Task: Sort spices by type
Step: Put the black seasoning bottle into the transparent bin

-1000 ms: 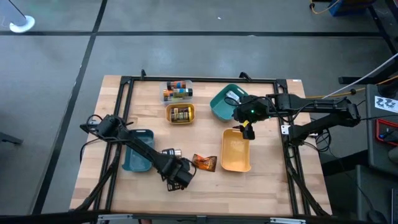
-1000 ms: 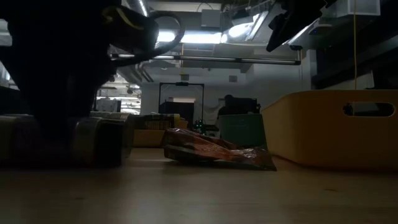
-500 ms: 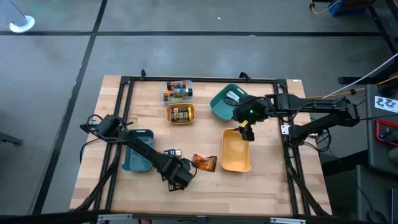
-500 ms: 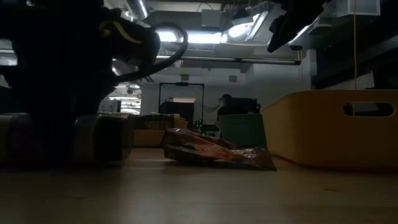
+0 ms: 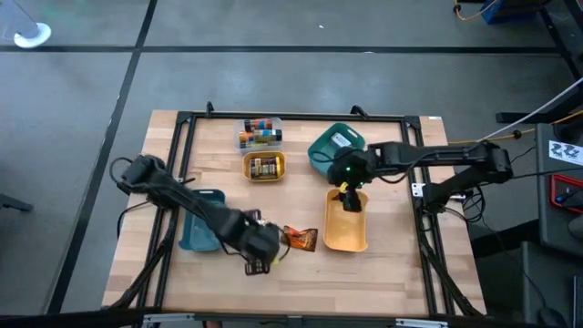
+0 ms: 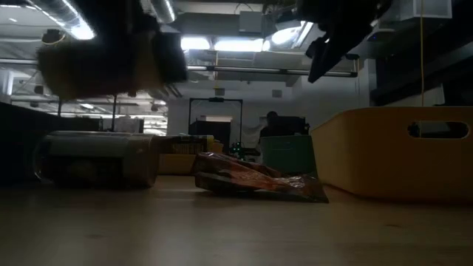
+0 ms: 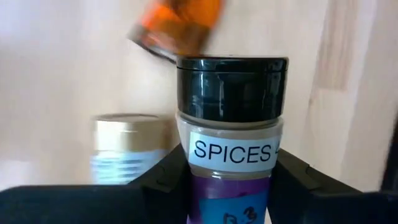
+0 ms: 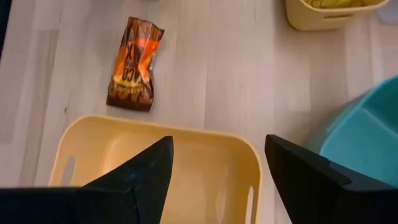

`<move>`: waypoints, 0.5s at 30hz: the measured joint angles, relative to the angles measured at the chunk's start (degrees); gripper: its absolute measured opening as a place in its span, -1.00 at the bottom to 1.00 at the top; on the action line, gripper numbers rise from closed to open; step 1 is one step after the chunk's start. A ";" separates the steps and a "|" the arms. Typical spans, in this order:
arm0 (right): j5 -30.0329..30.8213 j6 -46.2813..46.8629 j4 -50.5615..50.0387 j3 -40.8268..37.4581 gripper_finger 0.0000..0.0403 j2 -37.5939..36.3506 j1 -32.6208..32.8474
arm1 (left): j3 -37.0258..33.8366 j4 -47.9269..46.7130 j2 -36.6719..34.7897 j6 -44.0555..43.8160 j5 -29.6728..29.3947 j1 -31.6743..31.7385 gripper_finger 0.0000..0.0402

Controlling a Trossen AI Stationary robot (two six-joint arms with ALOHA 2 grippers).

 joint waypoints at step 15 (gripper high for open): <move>0.02 -0.09 5.39 0.00 0.26 3.05 0.00 | 0.04 -10.62 -17.78 22.64 -31.92 20.98 -0.30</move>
